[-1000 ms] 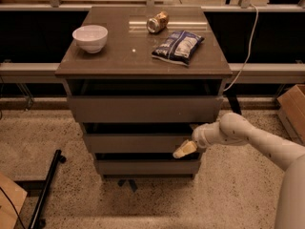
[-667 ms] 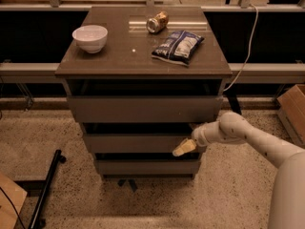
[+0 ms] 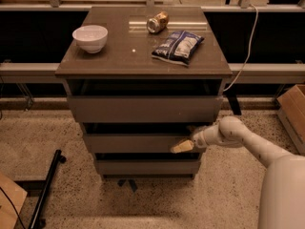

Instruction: Open middle drawer

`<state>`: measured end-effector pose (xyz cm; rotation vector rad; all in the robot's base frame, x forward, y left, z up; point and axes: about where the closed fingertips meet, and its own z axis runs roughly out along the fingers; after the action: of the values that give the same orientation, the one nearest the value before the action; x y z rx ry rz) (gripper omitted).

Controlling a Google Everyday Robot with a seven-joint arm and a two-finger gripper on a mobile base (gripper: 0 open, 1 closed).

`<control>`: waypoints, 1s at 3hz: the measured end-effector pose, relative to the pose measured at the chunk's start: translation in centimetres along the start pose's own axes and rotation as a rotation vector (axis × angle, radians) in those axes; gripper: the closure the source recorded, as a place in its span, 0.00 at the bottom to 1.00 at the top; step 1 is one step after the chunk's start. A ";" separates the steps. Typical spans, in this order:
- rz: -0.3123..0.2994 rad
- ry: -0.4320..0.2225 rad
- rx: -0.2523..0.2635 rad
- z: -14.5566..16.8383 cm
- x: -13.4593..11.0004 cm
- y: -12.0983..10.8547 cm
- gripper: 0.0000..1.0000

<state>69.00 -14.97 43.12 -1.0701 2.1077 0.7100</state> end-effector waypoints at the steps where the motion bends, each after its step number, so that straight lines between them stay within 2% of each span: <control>1: 0.002 -0.001 0.000 -0.3 -0.4 0.1 0.42; 3: 0.002 -0.001 0.000 -0.9 -1.0 0.2 0.89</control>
Offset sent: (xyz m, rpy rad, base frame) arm -0.1004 -0.0174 0.0239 -0.0441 0.0920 0.0307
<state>68.99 -14.99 44.48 -1.0683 2.1082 0.7115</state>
